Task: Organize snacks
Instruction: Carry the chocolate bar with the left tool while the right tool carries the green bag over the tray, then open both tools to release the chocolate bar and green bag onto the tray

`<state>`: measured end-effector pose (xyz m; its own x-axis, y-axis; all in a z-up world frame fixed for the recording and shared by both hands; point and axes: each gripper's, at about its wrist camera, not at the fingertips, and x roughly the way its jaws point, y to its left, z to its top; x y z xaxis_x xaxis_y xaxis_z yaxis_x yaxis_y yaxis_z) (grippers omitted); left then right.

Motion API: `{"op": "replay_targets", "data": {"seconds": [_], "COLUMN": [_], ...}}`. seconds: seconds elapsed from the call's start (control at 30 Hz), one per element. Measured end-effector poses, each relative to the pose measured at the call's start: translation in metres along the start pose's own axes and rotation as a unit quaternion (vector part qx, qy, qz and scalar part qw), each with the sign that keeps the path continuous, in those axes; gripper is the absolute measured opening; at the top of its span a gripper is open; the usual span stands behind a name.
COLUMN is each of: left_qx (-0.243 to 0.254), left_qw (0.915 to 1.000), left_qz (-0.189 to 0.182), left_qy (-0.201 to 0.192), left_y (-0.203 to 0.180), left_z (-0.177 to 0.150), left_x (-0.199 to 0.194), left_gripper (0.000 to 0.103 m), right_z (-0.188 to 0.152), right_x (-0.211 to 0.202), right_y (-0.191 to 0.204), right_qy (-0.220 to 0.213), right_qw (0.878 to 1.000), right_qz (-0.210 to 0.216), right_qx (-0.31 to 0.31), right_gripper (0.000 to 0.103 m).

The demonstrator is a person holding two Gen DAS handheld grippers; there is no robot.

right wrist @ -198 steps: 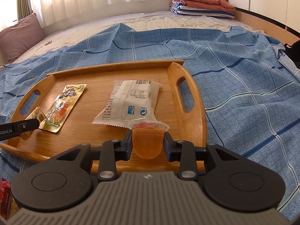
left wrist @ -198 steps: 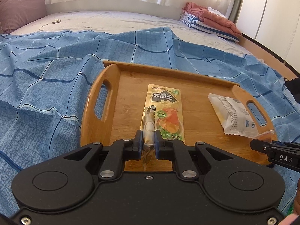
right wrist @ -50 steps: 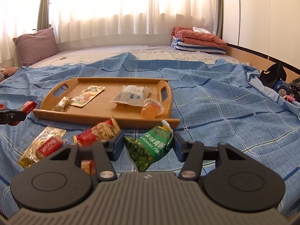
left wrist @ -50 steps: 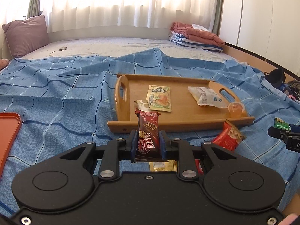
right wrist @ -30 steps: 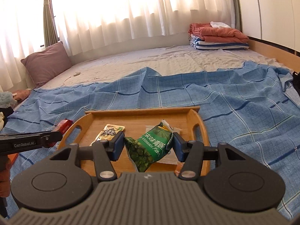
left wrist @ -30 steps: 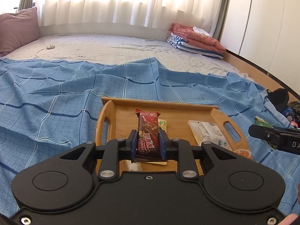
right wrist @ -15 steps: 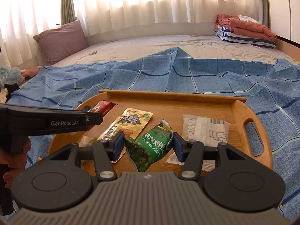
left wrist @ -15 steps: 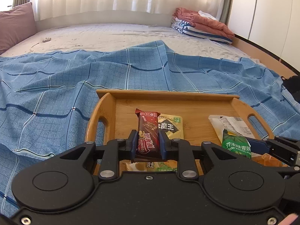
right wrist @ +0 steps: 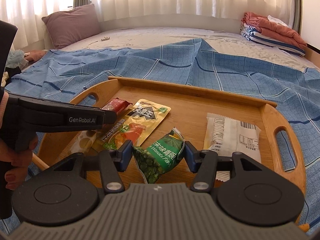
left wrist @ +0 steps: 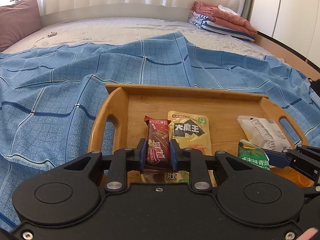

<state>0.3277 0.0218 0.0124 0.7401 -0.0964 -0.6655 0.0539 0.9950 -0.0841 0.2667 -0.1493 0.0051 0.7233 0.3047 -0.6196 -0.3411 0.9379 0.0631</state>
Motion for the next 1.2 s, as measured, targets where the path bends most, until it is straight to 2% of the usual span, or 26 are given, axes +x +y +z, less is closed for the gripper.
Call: {"op": "replay_targets", "data": {"seconds": [0.8,0.97,1.0,1.07,1.13,1.2], "left_qx": [0.013,0.015,0.016,0.022,0.034,0.046], "left_qw": [0.9998,0.9998,0.9998,0.9996,0.9989,0.9982], "left_qz": [0.013,0.014,0.013,0.011,0.011,0.012], "left_qy": [-0.001,-0.003,-0.005,-0.016,-0.029,-0.035], "left_y": [-0.005,-0.005,-0.006,-0.007,-0.01,-0.013], "left_z": [-0.005,-0.005,-0.005,-0.006,-0.007,-0.007], "left_x": [0.004,0.002,0.001,-0.004,-0.012,-0.02], "left_gripper": [0.024,0.024,0.026,0.048,0.054,0.059], "right_z": [-0.004,-0.004,-0.003,-0.003,-0.002,-0.001], "right_x": [0.009,0.009,0.009,0.007,0.002,-0.004], "right_y": [0.002,0.003,0.004,0.003,0.004,0.005], "right_qy": [0.015,0.016,0.017,0.01,0.0,-0.009], "right_qw": [1.0,1.0,1.0,1.0,1.0,1.0], "right_qz": [-0.005,-0.005,-0.005,0.0,-0.003,-0.004], "right_qx": [-0.012,-0.015,-0.016,-0.016,-0.017,-0.017], "right_gripper": [0.059,0.063,0.072,0.077,0.086,0.088]}}
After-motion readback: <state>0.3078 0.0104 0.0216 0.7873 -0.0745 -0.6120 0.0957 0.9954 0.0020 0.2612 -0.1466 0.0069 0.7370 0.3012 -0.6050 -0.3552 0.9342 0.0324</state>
